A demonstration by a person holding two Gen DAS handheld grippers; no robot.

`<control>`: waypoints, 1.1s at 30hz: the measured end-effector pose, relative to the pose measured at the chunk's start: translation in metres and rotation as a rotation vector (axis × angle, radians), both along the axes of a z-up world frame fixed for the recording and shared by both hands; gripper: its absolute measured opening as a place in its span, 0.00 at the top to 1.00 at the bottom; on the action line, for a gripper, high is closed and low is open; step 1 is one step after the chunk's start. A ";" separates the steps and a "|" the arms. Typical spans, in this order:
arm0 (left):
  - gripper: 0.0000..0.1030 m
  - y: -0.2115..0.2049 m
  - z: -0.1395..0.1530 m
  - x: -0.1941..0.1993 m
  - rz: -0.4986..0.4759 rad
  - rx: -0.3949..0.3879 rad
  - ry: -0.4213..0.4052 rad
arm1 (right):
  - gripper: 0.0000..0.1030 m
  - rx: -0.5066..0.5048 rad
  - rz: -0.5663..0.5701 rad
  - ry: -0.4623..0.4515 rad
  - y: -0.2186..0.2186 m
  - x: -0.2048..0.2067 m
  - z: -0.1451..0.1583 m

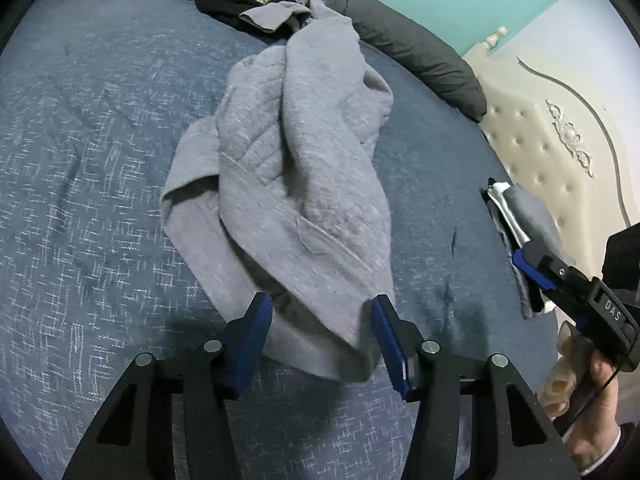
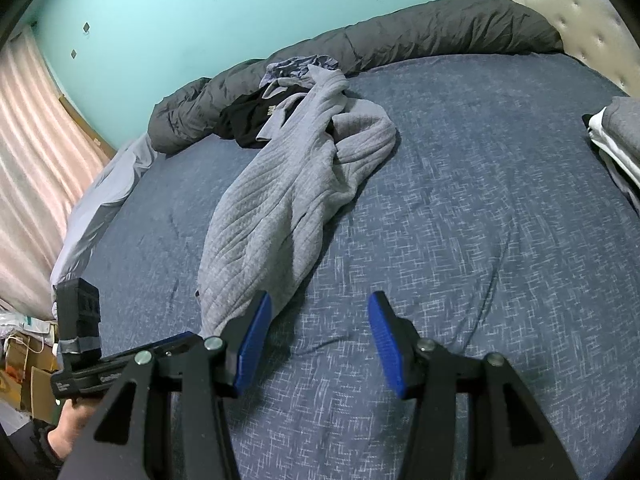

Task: Fold clothes
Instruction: 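Lower the left tool onto the sweatshirt end and close on it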

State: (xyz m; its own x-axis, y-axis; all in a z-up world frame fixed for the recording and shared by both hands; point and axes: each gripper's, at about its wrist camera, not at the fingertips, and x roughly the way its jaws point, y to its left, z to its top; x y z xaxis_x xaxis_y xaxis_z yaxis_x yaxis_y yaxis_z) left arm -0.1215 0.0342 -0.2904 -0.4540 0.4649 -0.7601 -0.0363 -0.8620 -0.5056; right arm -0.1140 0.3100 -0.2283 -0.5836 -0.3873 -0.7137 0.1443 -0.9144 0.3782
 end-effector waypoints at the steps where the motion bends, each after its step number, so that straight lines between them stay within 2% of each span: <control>1: 0.46 0.001 -0.001 0.001 -0.004 -0.004 -0.004 | 0.50 0.000 -0.001 -0.004 0.000 0.000 -0.001; 6: 0.45 0.007 -0.013 0.002 -0.021 0.019 -0.065 | 0.50 -0.003 -0.003 -0.005 0.000 0.002 -0.001; 14: 0.45 0.021 -0.011 0.016 -0.071 0.033 -0.042 | 0.50 0.008 -0.001 -0.003 0.002 0.004 0.001; 24: 0.46 0.016 -0.014 -0.003 -0.030 -0.010 -0.009 | 0.50 0.010 -0.014 -0.013 0.007 0.006 -0.004; 25: 0.51 0.016 -0.013 -0.004 -0.037 -0.008 -0.006 | 0.50 0.012 -0.013 -0.011 0.007 0.006 -0.004; 26: 0.61 0.015 -0.013 -0.005 -0.044 -0.004 -0.004 | 0.50 0.011 -0.015 -0.011 0.007 0.007 -0.004; 33: 0.77 -0.007 0.002 0.000 -0.027 -0.057 0.042 | 0.50 0.004 -0.024 -0.013 0.008 0.008 -0.005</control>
State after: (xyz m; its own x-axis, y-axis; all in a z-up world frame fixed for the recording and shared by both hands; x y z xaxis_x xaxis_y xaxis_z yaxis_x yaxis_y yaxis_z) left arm -0.1215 0.0275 -0.2884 -0.4737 0.4334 -0.7666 -0.0796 -0.8880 -0.4529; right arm -0.1060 0.3176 -0.2333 -0.5829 -0.3703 -0.7233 0.1177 -0.9192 0.3758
